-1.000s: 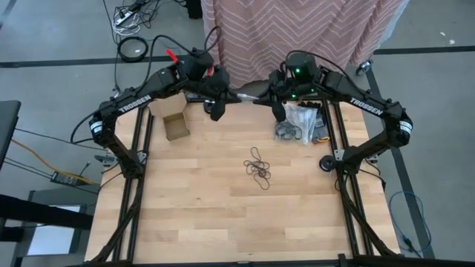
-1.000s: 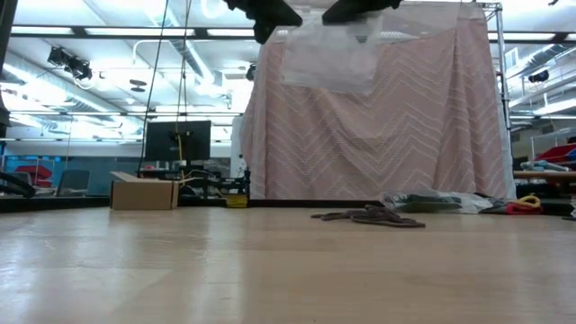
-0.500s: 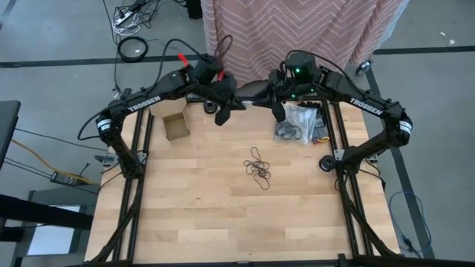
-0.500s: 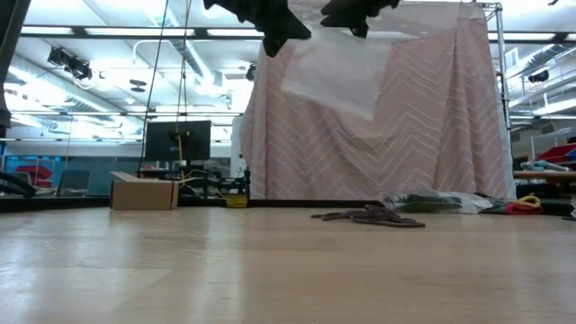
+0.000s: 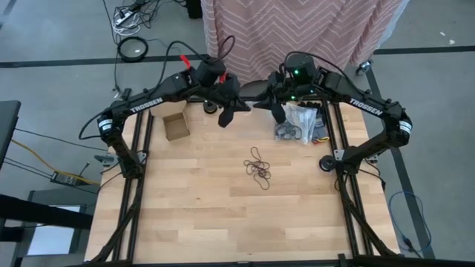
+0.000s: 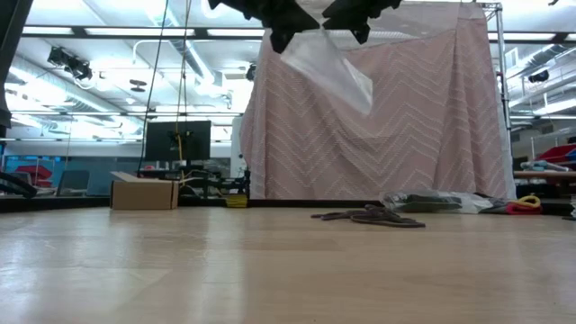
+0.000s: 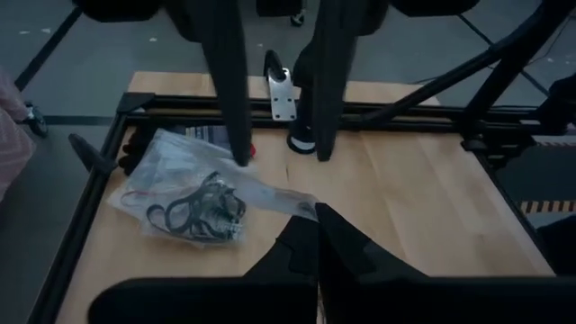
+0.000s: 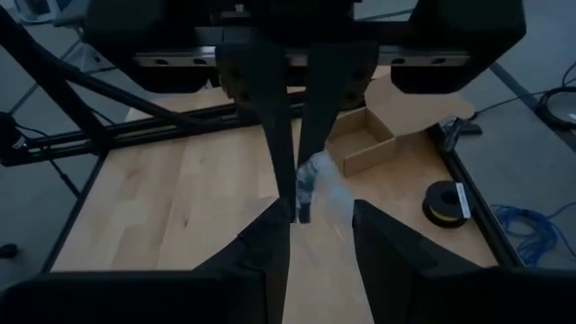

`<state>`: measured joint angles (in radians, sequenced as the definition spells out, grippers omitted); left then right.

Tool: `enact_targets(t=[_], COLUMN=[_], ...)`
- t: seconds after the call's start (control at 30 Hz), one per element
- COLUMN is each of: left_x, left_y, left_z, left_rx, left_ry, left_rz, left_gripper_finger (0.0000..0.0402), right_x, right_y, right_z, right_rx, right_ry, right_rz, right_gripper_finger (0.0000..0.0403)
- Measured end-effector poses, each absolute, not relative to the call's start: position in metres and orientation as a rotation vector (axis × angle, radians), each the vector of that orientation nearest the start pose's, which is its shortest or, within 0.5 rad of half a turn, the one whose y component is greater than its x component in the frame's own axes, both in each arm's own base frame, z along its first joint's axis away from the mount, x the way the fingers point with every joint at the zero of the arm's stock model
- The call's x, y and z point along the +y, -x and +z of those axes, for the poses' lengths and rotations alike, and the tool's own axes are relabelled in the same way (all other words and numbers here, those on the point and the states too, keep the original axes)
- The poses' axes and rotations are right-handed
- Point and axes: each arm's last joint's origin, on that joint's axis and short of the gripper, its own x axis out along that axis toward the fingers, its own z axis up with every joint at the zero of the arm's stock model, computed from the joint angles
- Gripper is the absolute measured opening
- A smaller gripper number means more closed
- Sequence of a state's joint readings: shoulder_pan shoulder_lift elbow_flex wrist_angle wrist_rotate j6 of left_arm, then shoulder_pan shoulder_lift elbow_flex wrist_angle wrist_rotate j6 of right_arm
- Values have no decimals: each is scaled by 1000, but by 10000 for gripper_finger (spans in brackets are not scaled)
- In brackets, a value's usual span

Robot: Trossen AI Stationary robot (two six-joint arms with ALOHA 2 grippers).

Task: Sort rubber bands
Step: Open the transparent zip bag

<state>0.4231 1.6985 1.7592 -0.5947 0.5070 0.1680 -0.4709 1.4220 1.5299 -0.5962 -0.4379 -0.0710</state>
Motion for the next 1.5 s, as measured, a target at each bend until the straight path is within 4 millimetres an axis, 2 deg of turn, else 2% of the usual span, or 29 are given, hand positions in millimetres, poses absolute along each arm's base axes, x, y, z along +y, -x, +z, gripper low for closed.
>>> enact_targets(t=[0.23,0.4,0.7,1.1,1.5], left_x=[137,136,133,131,129], left_y=[-347,-347,-348,-348,-346], left_z=[392,392,393,391,389], left_rx=[463,458,452,467,494], left_ry=[92,87,88,100,124], left_rz=[-207,-221,-255,-270,-291], left_gripper_finger=[0,0,0,0,0], right_x=[-128,-126,-128,-129,-142], right_y=[-273,-273,-277,-278,-300], right_z=[407,406,386,390,367], right_rx=[439,430,431,378,404], right_ry=[-146,-160,-233,-255,-390], right_rz=[-23,36,104,167,291], right_gripper_finger=[111,112,112,112,108])
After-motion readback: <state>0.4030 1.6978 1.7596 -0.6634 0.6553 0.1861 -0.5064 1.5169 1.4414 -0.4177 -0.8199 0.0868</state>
